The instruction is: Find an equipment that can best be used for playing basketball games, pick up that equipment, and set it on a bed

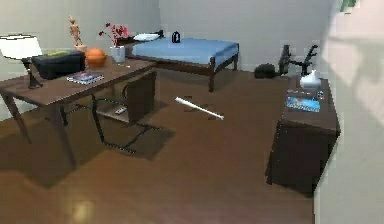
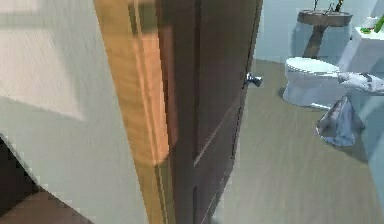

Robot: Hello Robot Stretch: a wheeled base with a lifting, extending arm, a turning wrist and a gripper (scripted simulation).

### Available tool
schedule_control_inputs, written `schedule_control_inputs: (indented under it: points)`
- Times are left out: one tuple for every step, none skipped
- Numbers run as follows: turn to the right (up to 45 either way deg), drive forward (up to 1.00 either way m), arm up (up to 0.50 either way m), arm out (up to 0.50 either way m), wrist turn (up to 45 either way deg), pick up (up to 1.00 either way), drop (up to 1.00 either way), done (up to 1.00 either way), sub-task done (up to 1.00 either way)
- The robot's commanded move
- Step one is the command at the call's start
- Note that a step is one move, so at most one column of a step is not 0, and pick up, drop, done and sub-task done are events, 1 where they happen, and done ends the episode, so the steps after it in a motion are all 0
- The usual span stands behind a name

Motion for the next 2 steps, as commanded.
schedule_control_inputs:
  points:
    - [0.0,1.00,0.00,0.00,0.0,0.00,0.00,0.00,0.00]
    - [0.0,1.00,0.00,0.00,0.0,0.00,0.00,0.00,0.00]
